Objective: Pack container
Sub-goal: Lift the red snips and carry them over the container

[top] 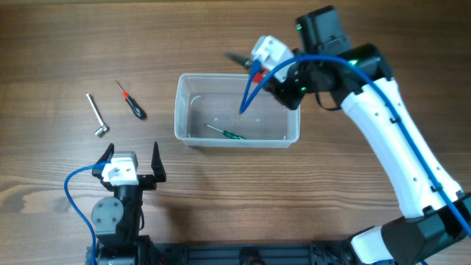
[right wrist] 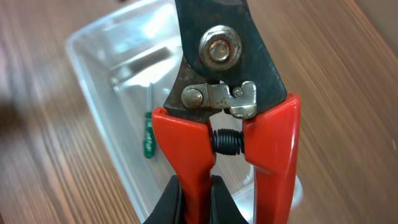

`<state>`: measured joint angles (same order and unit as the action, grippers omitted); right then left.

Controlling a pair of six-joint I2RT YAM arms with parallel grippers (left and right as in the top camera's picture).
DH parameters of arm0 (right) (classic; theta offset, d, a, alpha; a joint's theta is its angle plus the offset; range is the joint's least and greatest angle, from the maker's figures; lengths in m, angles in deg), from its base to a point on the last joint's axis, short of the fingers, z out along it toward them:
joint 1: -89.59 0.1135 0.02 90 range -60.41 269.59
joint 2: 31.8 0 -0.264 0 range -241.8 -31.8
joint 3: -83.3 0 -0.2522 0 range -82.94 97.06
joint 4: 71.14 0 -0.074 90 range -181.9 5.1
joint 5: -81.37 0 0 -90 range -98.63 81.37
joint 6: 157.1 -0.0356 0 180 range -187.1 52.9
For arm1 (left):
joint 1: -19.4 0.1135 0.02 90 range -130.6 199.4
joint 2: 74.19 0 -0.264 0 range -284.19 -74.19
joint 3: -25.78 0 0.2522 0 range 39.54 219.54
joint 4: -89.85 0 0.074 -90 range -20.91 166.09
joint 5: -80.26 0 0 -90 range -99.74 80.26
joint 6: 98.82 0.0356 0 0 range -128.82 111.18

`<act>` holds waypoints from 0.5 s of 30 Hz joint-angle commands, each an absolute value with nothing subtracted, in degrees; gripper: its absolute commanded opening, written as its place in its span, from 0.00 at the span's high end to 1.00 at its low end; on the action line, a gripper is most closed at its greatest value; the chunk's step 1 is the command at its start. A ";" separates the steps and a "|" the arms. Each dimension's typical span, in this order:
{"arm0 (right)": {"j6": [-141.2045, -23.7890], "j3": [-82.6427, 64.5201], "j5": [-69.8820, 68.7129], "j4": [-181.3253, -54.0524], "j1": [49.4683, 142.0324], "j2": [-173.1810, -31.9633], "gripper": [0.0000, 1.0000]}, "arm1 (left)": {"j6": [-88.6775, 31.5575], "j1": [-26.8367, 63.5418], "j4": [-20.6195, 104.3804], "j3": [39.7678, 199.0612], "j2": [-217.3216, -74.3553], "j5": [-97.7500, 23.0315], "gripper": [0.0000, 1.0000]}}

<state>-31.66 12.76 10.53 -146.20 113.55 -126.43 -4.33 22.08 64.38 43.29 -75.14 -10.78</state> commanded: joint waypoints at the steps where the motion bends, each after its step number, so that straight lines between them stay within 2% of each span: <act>1: -24.03 10.60 12.43 -145.85 116.94 -127.35 0.96 | -3.04 21.75 64.51 43.05 -75.01 -11.66 0.00; 8: -19.11 4.85 12.37 -142.90 119.17 -134.19 0.96 | -3.04 21.75 64.54 43.05 -75.01 -11.66 0.00; 15: -19.79 4.63 11.75 -140.02 119.15 -144.81 0.96 | -3.04 21.75 64.51 43.05 -75.01 -11.66 0.00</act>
